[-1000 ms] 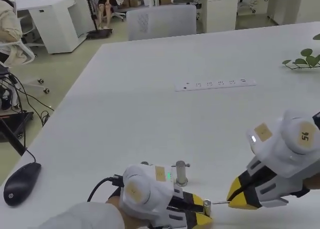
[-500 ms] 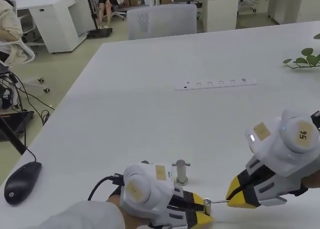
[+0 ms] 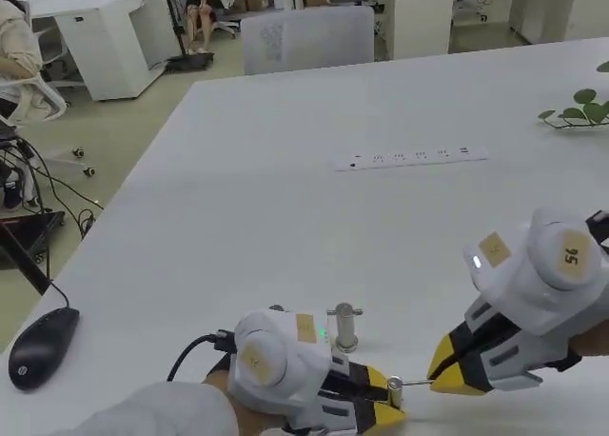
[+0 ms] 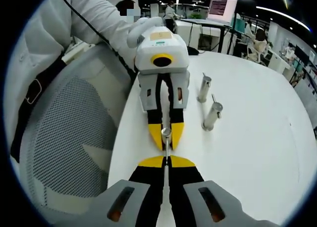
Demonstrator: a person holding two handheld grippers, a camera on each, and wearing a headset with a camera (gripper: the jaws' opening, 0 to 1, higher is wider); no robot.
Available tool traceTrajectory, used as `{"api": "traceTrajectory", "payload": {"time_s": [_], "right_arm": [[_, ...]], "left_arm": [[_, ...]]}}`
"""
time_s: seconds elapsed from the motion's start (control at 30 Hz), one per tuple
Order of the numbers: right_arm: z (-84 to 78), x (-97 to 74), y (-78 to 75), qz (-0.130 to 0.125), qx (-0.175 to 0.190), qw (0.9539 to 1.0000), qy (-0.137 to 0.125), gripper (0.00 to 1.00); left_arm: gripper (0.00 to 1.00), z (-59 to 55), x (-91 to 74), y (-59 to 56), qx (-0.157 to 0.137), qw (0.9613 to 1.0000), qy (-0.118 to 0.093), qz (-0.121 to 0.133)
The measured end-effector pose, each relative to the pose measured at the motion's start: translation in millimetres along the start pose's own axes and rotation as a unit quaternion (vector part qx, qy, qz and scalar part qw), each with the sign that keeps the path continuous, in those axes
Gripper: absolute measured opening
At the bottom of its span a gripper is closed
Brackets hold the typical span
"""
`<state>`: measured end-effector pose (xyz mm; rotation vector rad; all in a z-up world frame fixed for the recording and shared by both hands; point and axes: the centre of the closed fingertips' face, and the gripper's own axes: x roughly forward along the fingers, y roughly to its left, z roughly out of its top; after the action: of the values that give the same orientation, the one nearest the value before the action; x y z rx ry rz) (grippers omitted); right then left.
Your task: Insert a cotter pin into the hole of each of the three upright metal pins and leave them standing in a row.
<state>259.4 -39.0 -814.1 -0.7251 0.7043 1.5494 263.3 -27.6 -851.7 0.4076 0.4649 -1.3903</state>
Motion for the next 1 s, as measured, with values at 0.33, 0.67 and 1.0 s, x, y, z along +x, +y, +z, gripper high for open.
{"api": "traceTrajectory", "payload": {"time_s": [0.33,0.67,1.0], "right_arm": [[2.2,3.0,-0.9,0.017,-0.009,0.9998,-0.007,0.03],[7.4,7.3,-0.7,0.024,-0.025,0.9994,-0.006,0.03],[10.9,11.1,0.0,0.027,-0.037,0.999,0.003,0.03]], "left_arm": [[0.06,-0.5,-0.4,-0.4,0.002,1.0,0.001,-0.001],[0.06,-0.8,0.2,-0.6,0.001,1.0,0.001,-0.002],[0.06,-0.3,1.0,-0.3,0.001,1.0,0.0,-0.002]]}}
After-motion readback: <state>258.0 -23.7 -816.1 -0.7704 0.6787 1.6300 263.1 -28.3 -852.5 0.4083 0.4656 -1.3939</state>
